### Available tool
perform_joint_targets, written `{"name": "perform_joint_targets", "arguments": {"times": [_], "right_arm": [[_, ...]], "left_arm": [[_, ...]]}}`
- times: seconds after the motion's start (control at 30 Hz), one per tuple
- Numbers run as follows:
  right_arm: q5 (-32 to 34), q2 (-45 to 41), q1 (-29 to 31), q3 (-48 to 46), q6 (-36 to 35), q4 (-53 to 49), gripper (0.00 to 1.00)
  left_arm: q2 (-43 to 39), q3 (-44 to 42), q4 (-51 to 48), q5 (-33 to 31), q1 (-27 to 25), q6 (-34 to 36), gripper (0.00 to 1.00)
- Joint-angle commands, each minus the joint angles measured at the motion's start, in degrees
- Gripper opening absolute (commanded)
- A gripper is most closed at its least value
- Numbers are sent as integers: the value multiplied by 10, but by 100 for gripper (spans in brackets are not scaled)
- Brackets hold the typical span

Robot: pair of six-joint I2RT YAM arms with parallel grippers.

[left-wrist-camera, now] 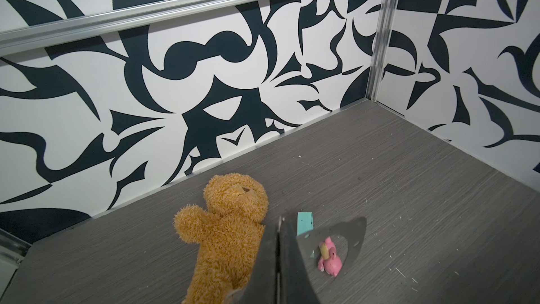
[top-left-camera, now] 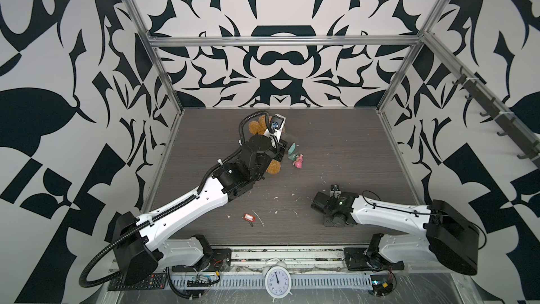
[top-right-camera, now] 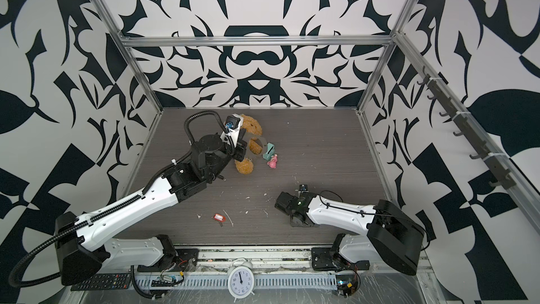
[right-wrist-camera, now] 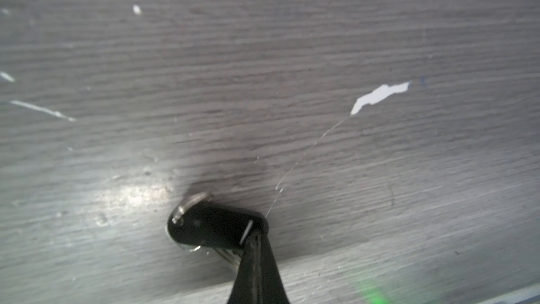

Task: Put the keys on the keyring

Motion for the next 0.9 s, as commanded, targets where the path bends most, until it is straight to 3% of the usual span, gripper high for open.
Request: {"name": "perform_joint_targets", "arguments": {"times": [0.0, 0.3, 0.37, 0.4, 0.47, 0.87], "right_arm": [[42, -20, -7, 18, -20, 2, 0], [90, -98, -7, 20, -1, 29, 6], [103, -122, -8, 12, -3, 49, 11], [105, -156, -7, 2, -25, 94, 19], [109, -171, -7, -7, -25, 114, 21], [141, -137, 14, -32, 91, 114, 28]], "left_arm": [[-8, -6, 33, 5, 4, 13, 0], [5, -7, 54, 9, 14, 40, 0], [6, -9, 57, 0, 14, 47, 0], [7, -8, 54, -6, 14, 55, 0], [7, -13, 57, -5, 14, 58, 0], [-29, -43, 96, -10, 15, 73, 0]]}}
